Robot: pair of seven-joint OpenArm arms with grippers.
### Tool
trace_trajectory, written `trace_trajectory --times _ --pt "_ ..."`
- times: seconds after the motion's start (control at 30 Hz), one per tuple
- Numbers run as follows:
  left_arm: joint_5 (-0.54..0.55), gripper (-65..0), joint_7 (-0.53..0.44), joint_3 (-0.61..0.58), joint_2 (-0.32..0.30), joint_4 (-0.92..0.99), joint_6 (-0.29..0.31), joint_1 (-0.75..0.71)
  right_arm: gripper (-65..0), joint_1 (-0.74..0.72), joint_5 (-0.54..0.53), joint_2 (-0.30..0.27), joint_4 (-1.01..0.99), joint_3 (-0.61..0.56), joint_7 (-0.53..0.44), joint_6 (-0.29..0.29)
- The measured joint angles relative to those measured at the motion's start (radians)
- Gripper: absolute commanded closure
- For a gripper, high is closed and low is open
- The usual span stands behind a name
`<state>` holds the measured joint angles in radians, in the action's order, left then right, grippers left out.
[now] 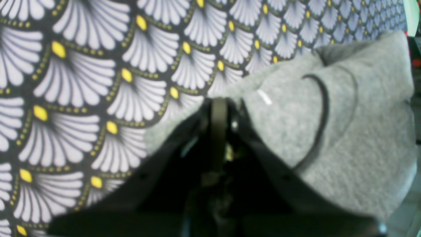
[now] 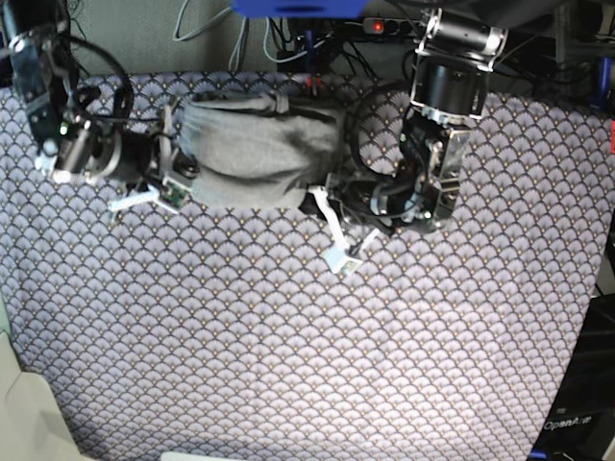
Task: Fold the T-shirt properly
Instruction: 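Press and tuck the shirt edges with both grippers toward the stack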
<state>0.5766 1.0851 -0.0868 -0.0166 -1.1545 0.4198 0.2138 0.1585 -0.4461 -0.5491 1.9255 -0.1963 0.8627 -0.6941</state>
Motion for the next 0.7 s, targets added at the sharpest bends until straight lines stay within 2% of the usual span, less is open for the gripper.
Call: trace_trajectory --times 0.1,0.27,0.33,0.5,0.7 --pt "0.002 0.0 0.002 -0.001 0.000 0.000 -0.001 0.002 0.0 0.072 -0.021 0.023 0.002 0.024 -0.075 0.000" --pt "0.001 0.0 0.003 0.000 0.000 0.000 -0.003 0.002 0.0 0.108 -0.006 0.032 -0.002 0.021 -0.117 0.000" --pt "0.001 0.0 0.002 0.000 0.000 0.000 -0.004 0.002 0.0 0.113 -0.005 0.052 -0.015 0.024 -0.124 0.000" --pt "0.006 0.0 0.011 0.006 -0.001 -0.005 -0.004 0.002 0.0 0.117 -0.007 0.084 -0.134 0.010 -0.202 0.000" --pt "0.005 0.0 0.013 0.006 -0.003 -0.006 -0.004 0.002 0.0 0.102 -0.032 0.087 -0.276 -0.048 -0.354 0.001"
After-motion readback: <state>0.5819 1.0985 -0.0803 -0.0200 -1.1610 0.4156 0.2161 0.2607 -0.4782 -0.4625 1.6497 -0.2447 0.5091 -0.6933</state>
